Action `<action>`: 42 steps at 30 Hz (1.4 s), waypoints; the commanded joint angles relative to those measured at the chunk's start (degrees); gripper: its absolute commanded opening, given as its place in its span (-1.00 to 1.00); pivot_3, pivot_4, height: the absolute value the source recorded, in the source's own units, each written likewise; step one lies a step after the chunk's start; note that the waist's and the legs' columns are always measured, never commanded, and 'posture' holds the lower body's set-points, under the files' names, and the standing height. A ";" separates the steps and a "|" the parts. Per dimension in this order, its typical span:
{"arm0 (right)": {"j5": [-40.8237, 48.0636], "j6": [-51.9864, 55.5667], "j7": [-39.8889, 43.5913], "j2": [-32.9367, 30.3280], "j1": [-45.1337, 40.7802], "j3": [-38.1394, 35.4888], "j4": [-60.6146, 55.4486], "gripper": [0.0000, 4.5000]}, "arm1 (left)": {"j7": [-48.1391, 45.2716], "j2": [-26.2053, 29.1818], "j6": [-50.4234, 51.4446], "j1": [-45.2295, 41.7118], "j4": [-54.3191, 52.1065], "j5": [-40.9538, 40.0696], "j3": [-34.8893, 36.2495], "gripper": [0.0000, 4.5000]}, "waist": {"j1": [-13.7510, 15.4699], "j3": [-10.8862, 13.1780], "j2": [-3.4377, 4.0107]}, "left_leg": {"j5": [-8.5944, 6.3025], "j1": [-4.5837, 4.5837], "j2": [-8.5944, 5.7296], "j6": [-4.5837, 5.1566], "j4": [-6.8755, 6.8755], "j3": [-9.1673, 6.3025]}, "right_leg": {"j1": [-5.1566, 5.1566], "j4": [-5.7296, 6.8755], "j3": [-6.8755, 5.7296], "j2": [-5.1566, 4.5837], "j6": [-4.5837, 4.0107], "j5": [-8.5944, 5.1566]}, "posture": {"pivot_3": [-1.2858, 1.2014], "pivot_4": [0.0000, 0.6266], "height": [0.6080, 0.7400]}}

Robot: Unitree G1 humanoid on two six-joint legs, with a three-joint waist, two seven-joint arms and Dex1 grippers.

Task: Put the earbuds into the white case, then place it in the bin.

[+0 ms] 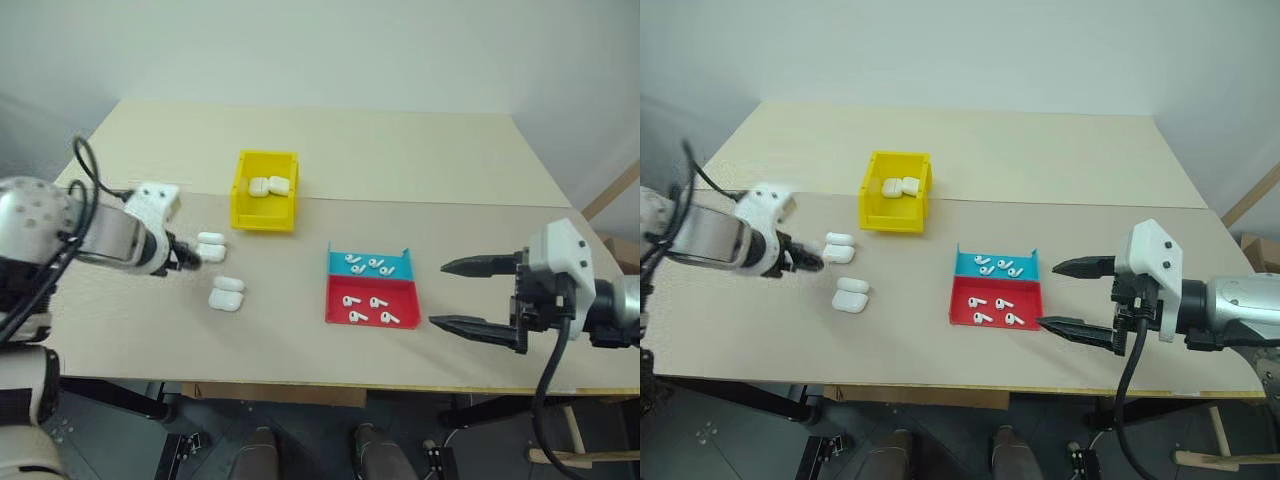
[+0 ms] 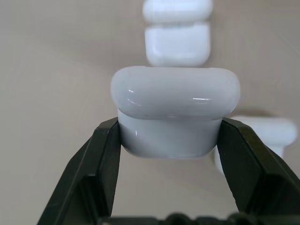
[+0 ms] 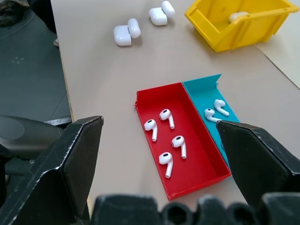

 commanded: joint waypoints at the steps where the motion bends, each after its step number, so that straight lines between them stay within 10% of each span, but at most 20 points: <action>1: -0.99 -2.54 -0.46 1.12 -1.12 0.39 -0.19 1.00 | -11.31 1.29 -10.71 6.06 -14.86 8.29 8.96 0.24 | -0.07 -0.01 0.01 | 0.01 0.01 0.00 -0.02 0.00 0.01 | 0.01 -0.02 0.00 0.00 0.00 0.02 | 0.03 -0.52 1.00; 9: -3.92 -5.71 -1.34 4.40 -3.53 3.77 0.71 1.00 | -50.06 -7.58 -38.55 21.52 -27.28 20.55 19.34 0.24 | 0.25 -0.08 0.10 | 0.06 0.00 0.01 -0.10 -0.03 0.07 | 0.05 -0.10 0.00 0.00 -0.02 0.04 | 0.03 -0.52 1.00; 22: -7.72 -2.77 -1.57 5.22 -13.63 14.14 2.85 1.00 | -103.77 -15.57 -59.65 26.93 -18.54 33.02 11.24 0.24 | -0.31 -0.18 0.23 | 0.04 -0.03 0.06 -0.03 -0.01 0.09 | 0.02 -0.12 0.01 0.05 0.00 0.06 | 0.03 -0.52 1.00; 32: -11.27 23.63 -5.79 1.18 -35.66 33.92 0.99 1.00 | -111.66 -20.26 -67.30 27.83 -16.65 41.07 7.01 0.24 | -0.44 -0.19 0.26 | 0.03 -0.04 0.15 0.02 0.02 0.09 | -0.03 -0.11 0.00 0.11 -0.03 0.07 | 0.03 -0.52 1.00; 39: -17.11 34.49 -5.51 3.37 -48.78 51.80 2.09 0.13 | -113.92 -20.12 -66.58 28.31 -20.26 40.58 6.17 0.24 | -0.47 -0.19 0.27 | 0.00 -0.11 0.16 0.07 0.02 0.08 | -0.11 -0.12 -0.02 0.11 -0.02 0.07 | 0.03 -0.52 1.00; 42: -20.18 35.40 -6.27 4.78 -51.21 56.54 4.89 0.13 | -115.05 -19.89 -67.15 28.73 -20.76 40.87 6.32 0.24 | -0.44 -0.19 0.27 | 0.00 -0.10 0.16 0.07 0.03 0.09 | -0.10 -0.10 -0.02 0.10 -0.03 0.07 | 0.03 -0.52 1.00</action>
